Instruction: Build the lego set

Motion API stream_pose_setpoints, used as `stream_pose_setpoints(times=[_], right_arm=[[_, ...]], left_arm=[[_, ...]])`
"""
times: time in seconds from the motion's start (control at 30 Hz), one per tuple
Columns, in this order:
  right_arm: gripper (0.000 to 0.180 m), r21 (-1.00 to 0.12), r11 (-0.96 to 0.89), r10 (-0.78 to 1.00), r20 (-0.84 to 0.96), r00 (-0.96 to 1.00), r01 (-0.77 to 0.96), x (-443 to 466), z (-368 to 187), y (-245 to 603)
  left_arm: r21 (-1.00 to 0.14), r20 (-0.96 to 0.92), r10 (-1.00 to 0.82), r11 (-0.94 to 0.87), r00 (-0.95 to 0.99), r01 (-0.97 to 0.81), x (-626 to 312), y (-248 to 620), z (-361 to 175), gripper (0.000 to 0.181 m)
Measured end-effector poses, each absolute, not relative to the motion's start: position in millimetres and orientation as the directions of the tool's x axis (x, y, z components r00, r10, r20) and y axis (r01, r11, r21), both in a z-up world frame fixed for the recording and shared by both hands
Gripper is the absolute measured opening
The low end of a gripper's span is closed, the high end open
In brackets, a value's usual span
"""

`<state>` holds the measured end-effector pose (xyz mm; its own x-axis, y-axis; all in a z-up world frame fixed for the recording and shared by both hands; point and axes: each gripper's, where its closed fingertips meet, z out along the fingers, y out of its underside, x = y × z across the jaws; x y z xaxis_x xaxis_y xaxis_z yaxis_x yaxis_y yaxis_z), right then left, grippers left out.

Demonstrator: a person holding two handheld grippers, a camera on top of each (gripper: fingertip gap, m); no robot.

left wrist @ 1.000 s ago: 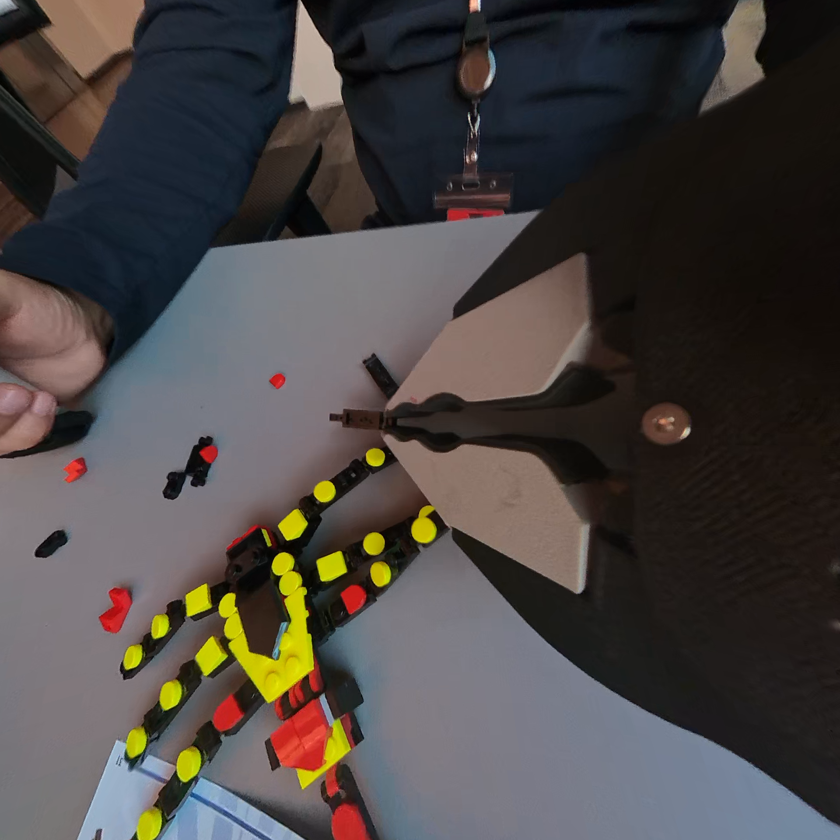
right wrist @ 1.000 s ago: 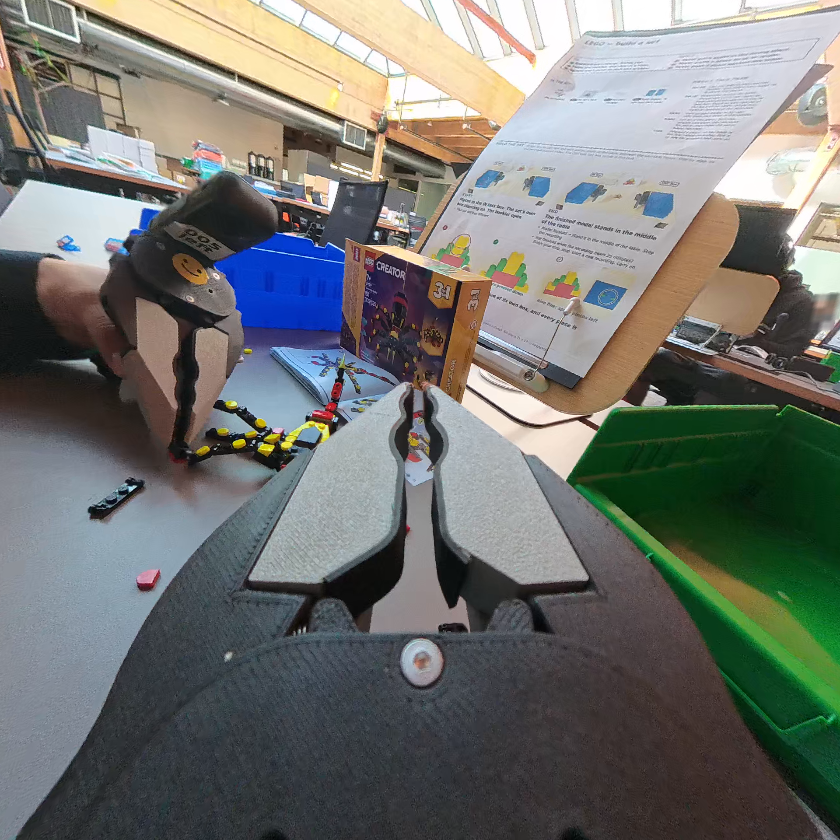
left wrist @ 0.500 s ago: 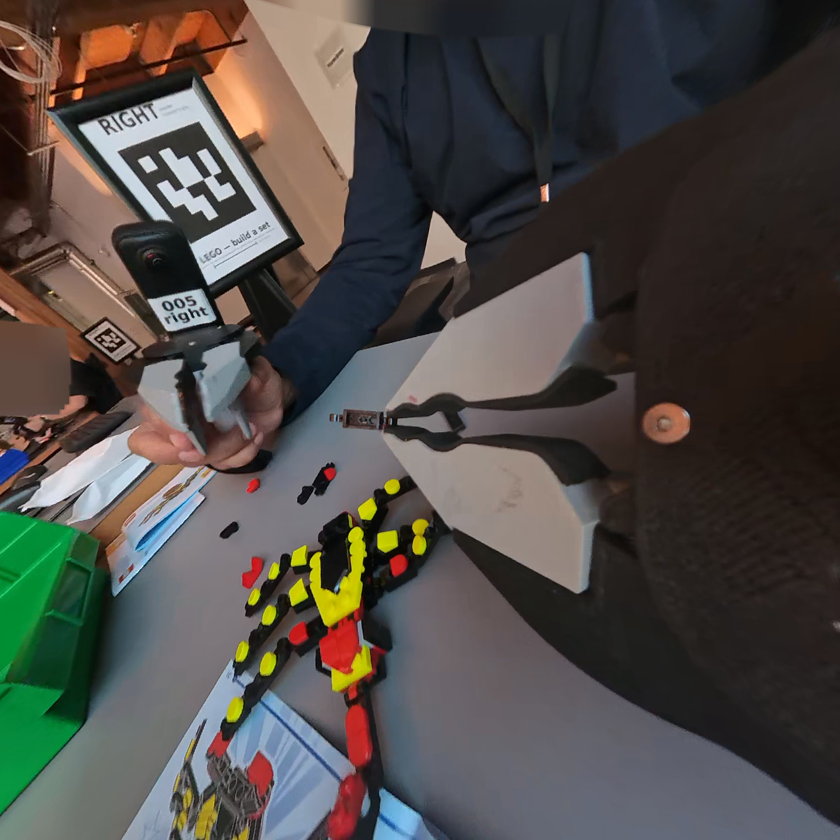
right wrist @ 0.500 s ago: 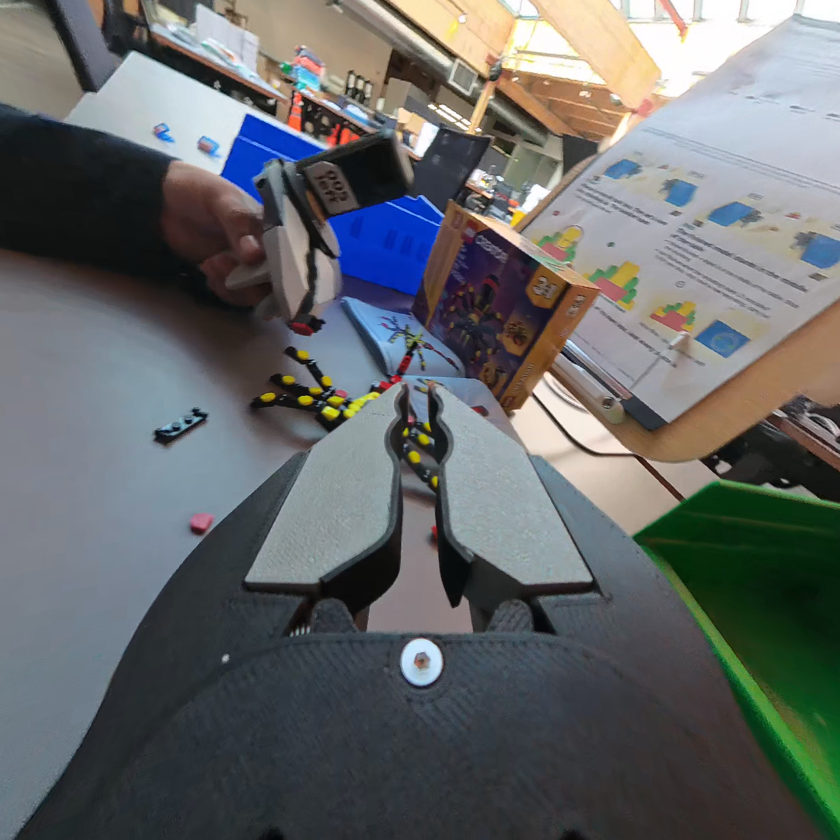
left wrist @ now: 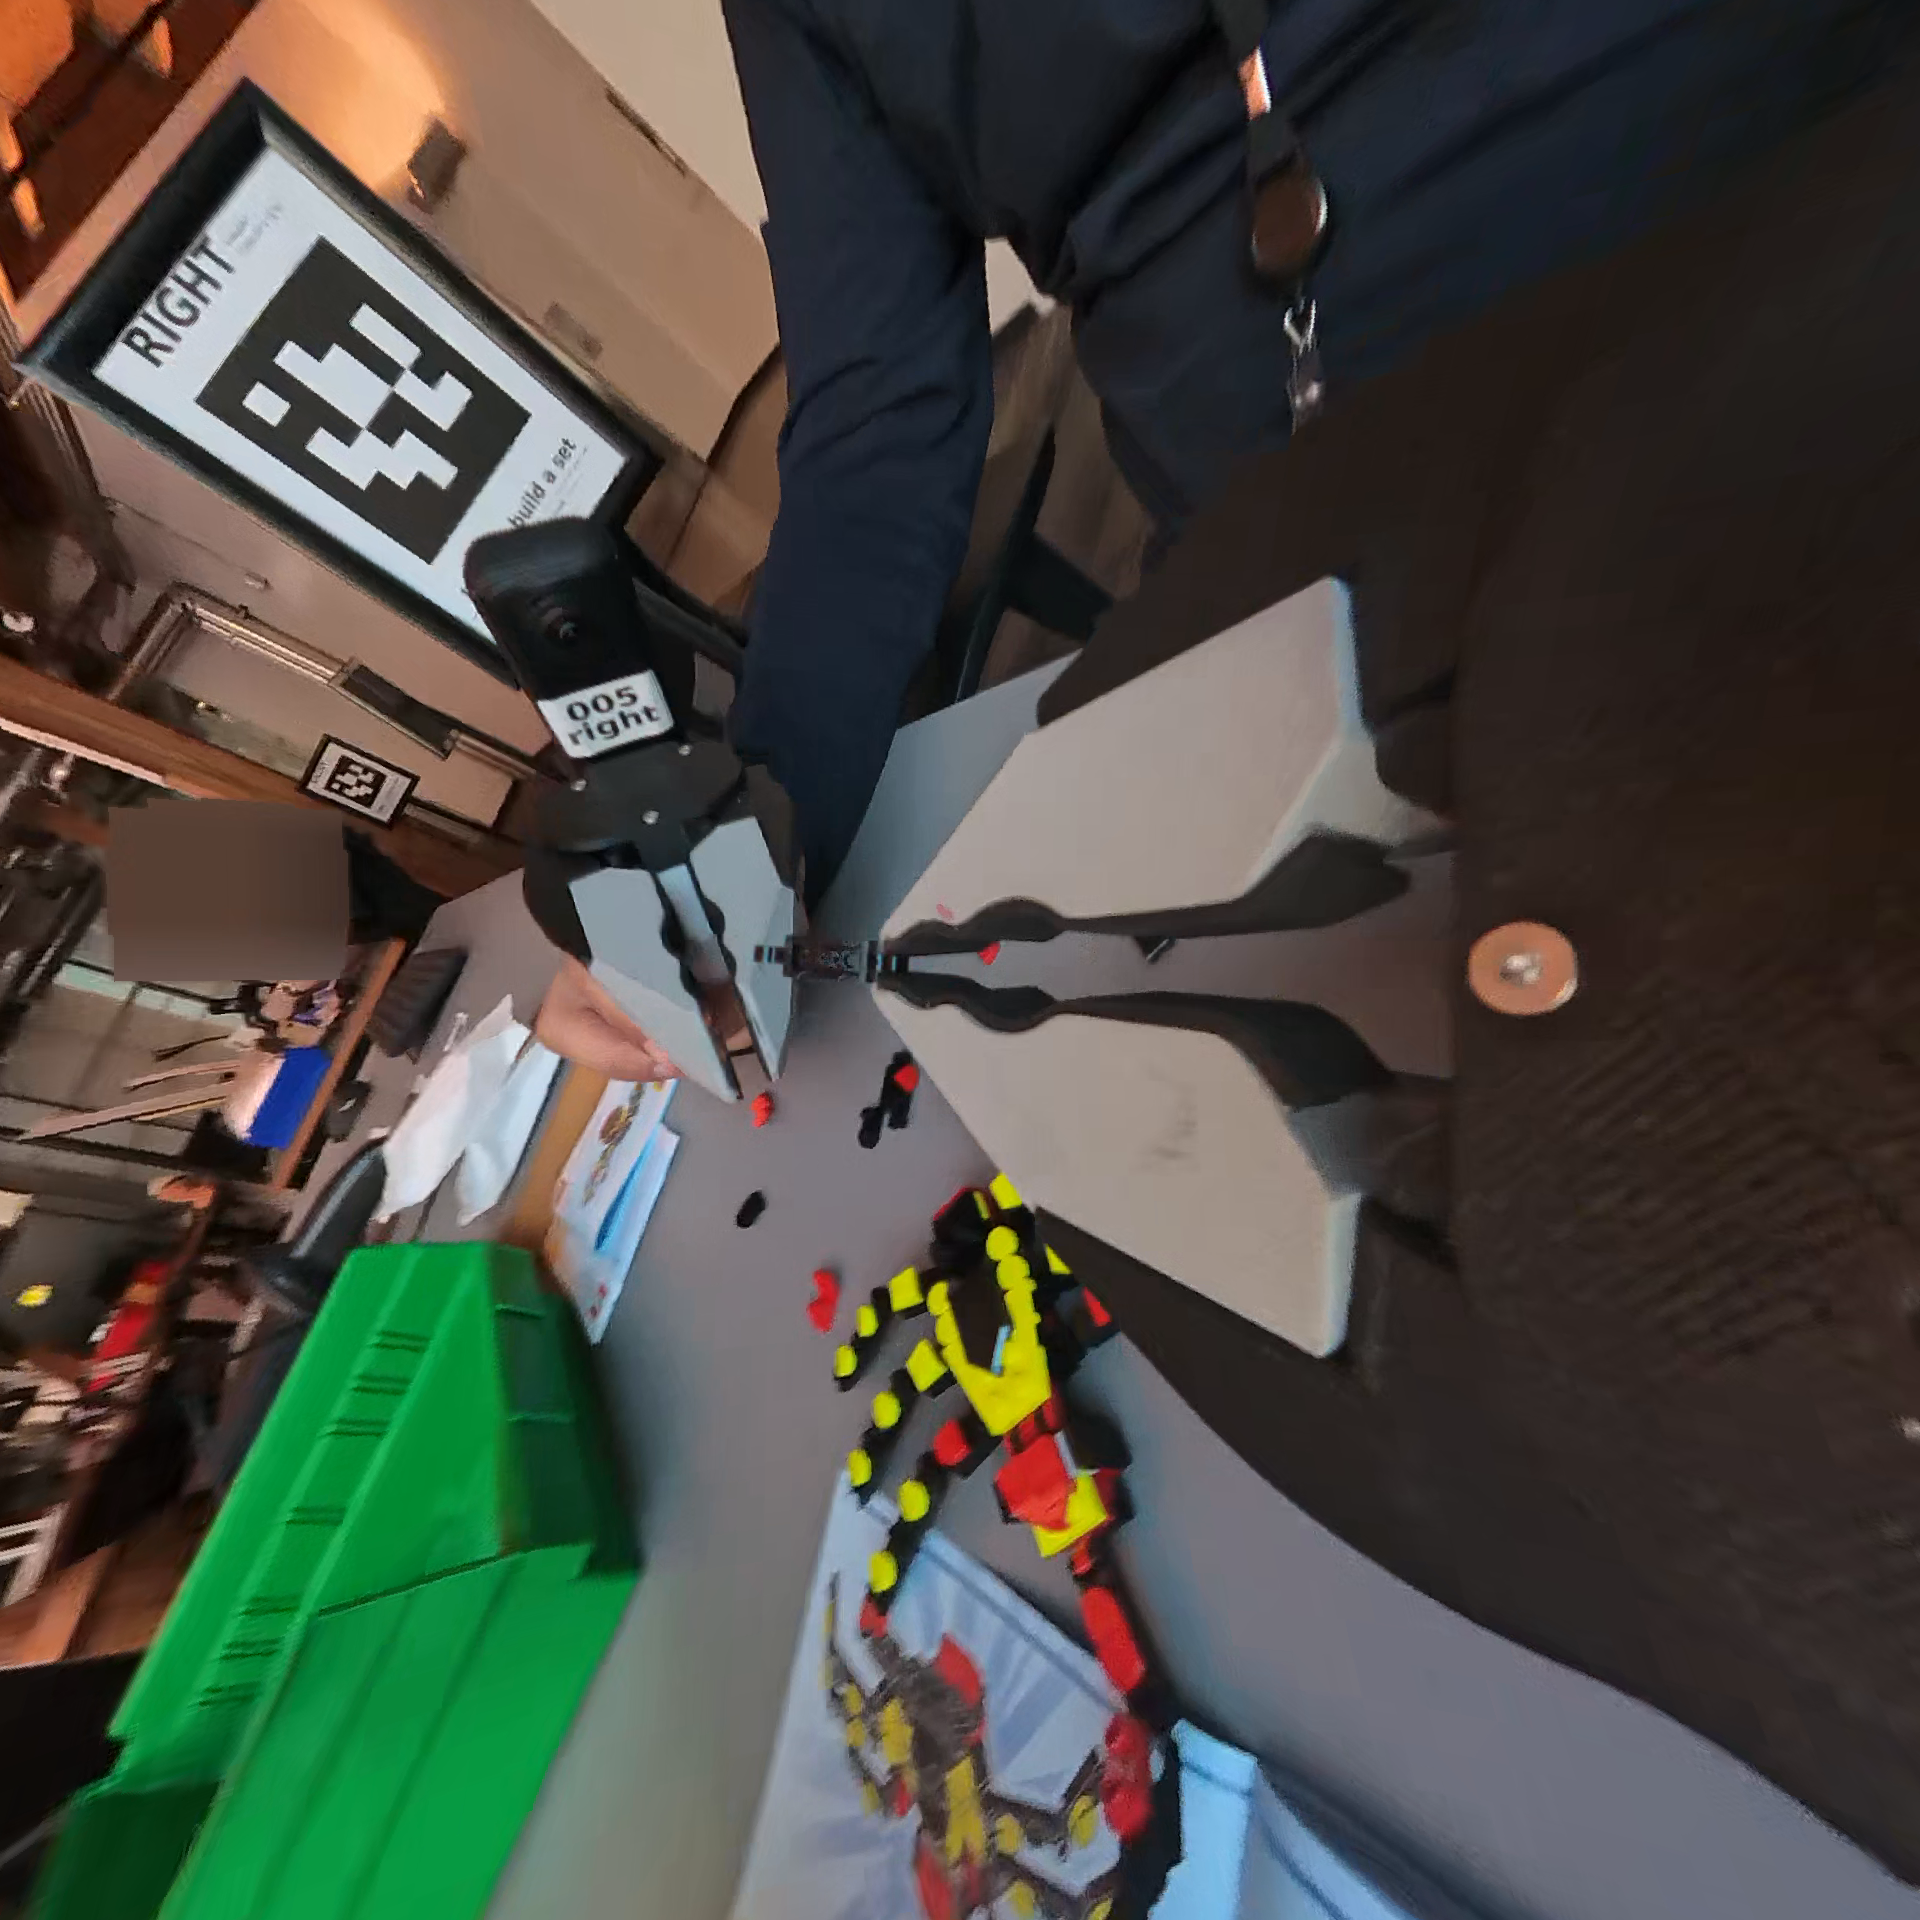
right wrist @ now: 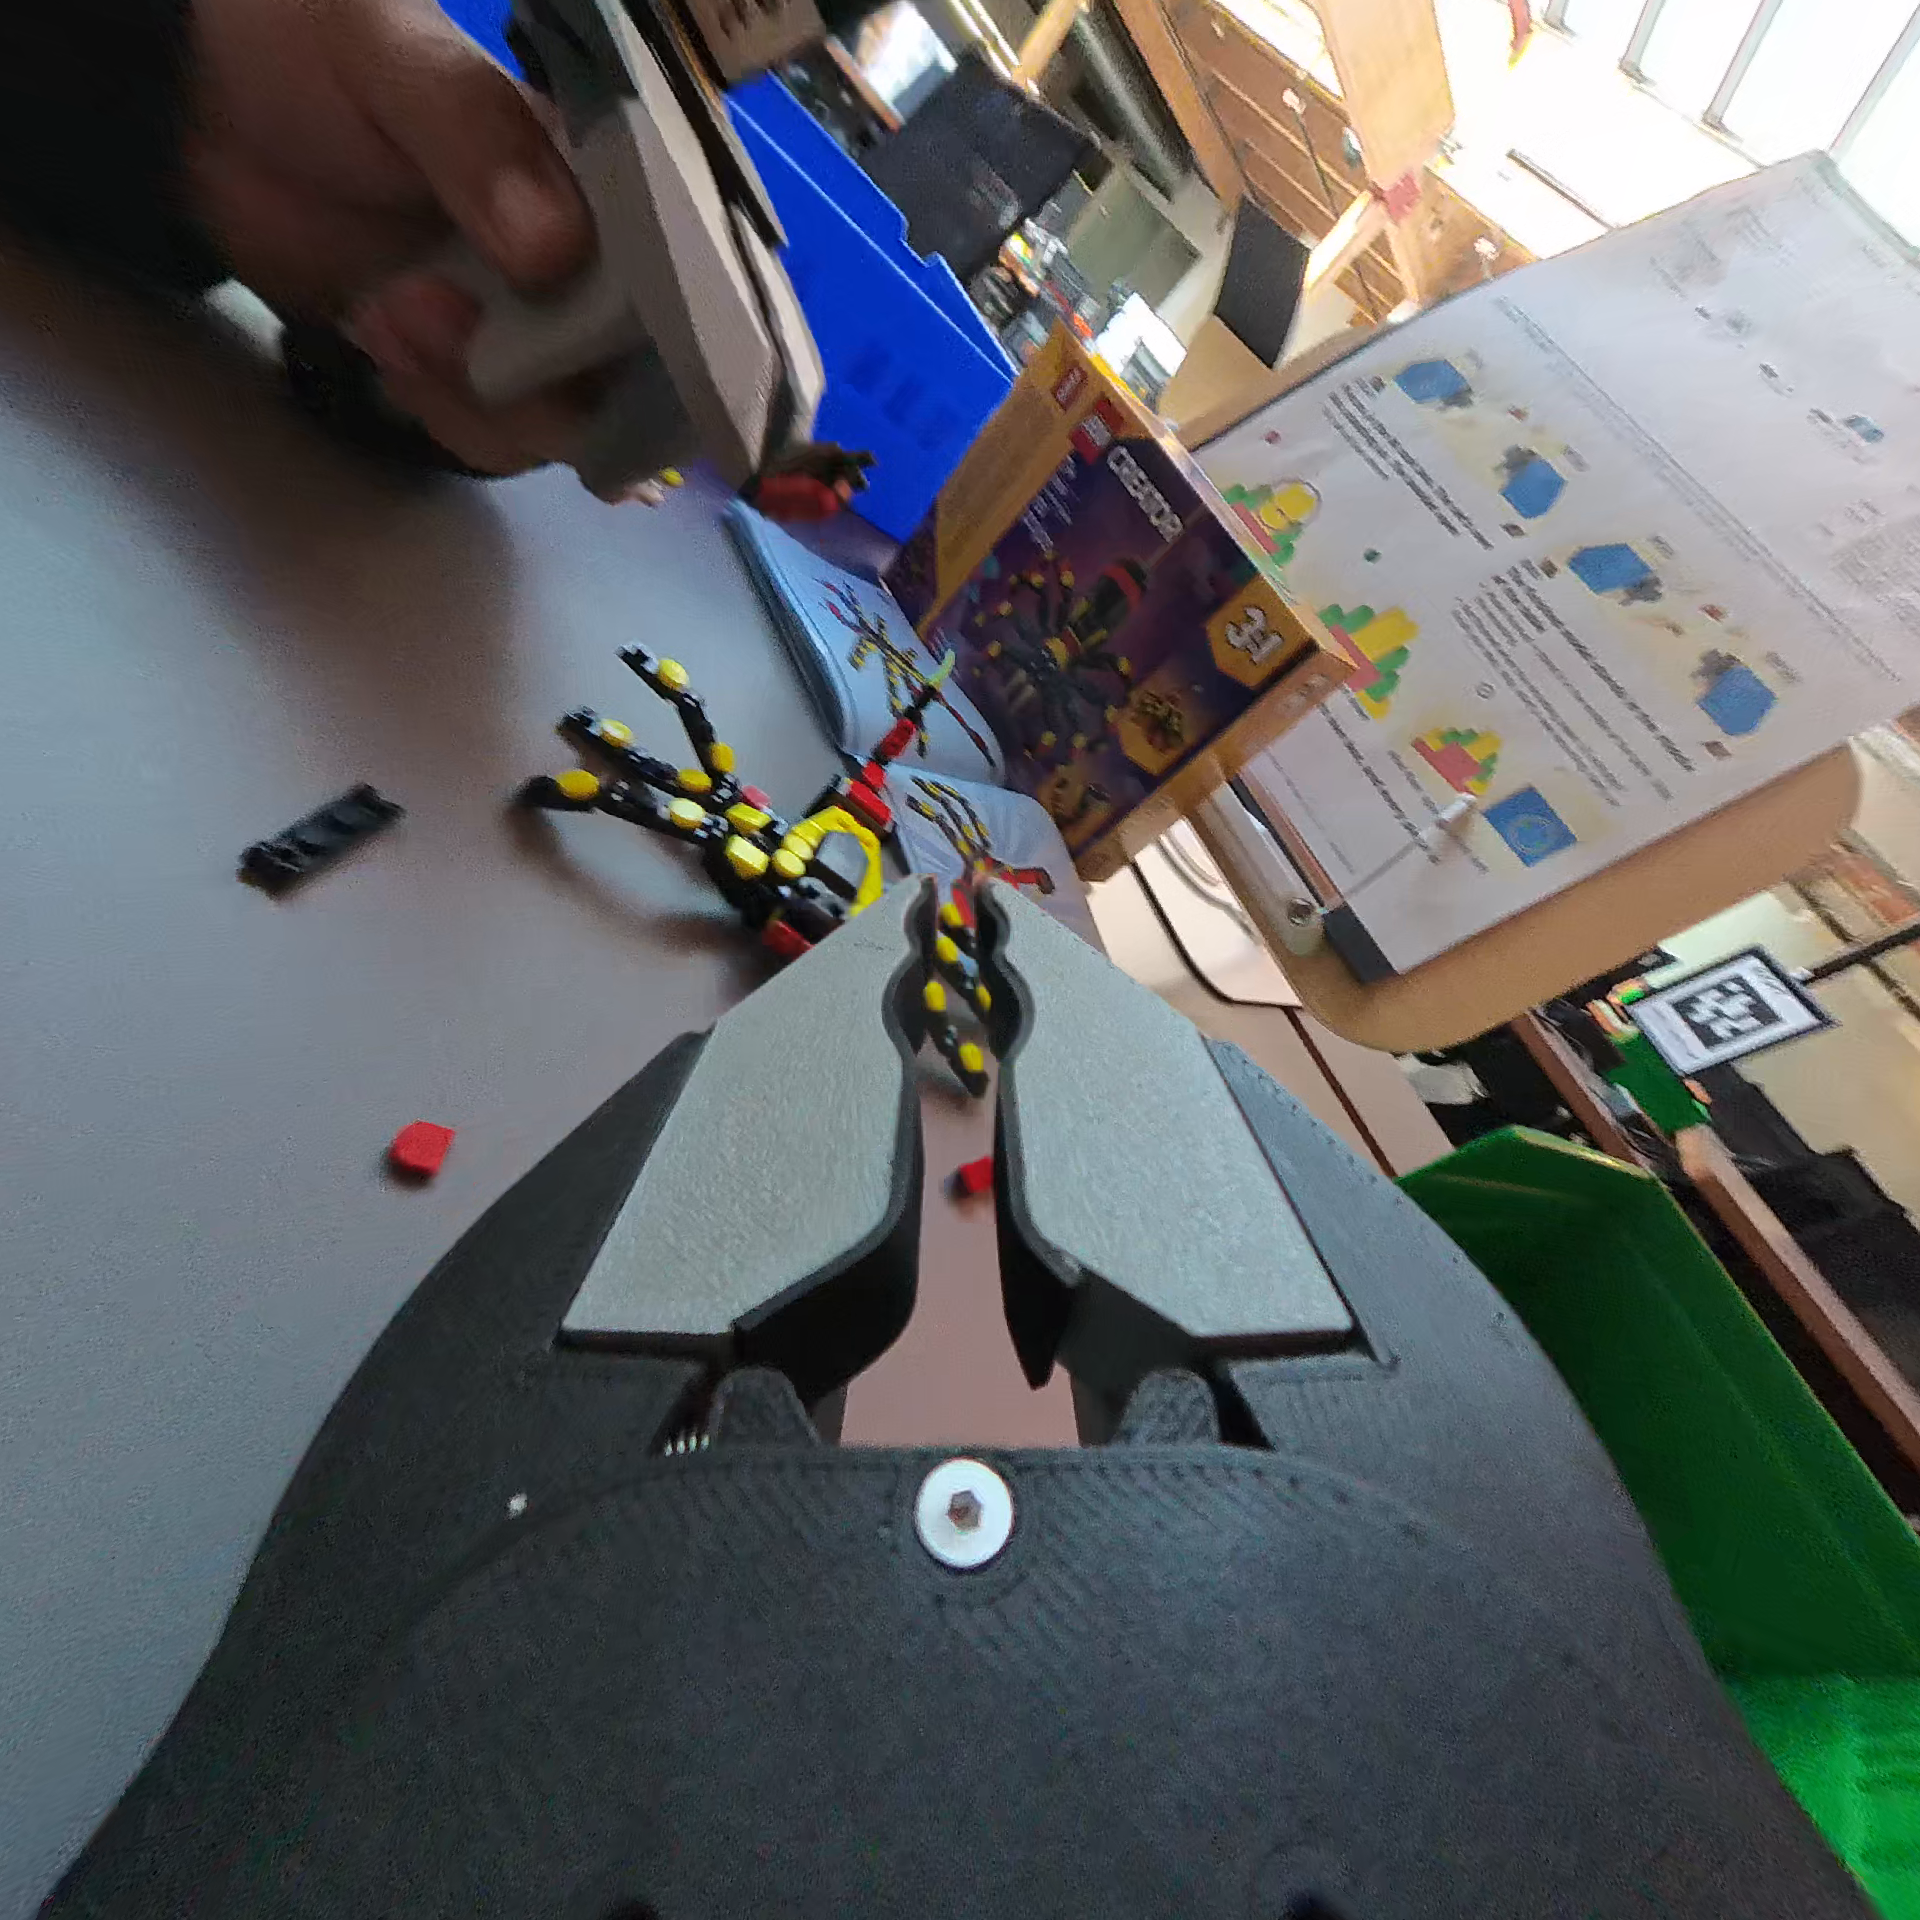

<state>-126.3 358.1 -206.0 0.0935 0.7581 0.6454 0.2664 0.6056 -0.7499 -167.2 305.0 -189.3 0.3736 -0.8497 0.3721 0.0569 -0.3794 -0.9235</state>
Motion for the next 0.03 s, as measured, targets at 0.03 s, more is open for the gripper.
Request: stream_pose_setpoints(times=[0.03], right_arm=[[0.002,-0.742,0.606,0.745,0.656,0.123,0.286,-125.3,-206.4,365.6]], left_arm=[[-0.936,0.341,-0.859,-0.347,0.382,0.055,-167.3,305.6,-187.3,0.000]])
